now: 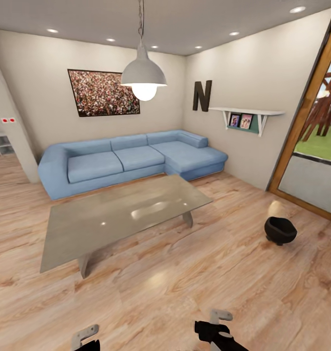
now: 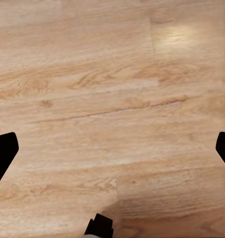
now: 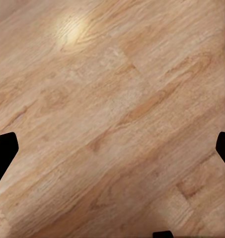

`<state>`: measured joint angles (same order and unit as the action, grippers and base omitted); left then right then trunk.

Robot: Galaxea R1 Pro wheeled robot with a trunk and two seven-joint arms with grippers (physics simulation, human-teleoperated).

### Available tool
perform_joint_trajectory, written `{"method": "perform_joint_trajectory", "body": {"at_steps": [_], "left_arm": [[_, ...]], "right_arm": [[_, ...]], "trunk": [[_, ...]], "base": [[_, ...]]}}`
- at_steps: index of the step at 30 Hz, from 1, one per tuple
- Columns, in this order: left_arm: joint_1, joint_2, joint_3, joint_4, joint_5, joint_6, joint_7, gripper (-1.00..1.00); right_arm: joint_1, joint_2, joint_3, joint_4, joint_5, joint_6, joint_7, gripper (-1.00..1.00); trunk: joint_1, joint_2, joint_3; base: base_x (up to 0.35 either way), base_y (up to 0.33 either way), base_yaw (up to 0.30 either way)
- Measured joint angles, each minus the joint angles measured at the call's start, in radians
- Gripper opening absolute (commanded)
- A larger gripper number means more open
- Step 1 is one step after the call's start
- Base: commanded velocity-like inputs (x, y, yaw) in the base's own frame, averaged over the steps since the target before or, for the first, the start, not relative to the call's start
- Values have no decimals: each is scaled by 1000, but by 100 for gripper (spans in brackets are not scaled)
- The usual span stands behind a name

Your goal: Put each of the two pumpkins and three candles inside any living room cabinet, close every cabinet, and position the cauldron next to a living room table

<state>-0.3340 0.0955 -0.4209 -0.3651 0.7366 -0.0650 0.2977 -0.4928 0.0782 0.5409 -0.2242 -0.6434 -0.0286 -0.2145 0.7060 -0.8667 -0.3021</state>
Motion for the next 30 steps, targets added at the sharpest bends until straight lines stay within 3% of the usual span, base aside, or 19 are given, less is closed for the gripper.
{"method": "perform_joint_trajectory", "body": {"at_steps": [30], "left_arm": [[0, 1, 0, 0, 2, 0, 0, 100]], "right_arm": [[0, 0, 0, 1, 0, -2, 0, 100]], "trunk": [[0, 0, -18]], "base": [[0, 0, -275]]}}
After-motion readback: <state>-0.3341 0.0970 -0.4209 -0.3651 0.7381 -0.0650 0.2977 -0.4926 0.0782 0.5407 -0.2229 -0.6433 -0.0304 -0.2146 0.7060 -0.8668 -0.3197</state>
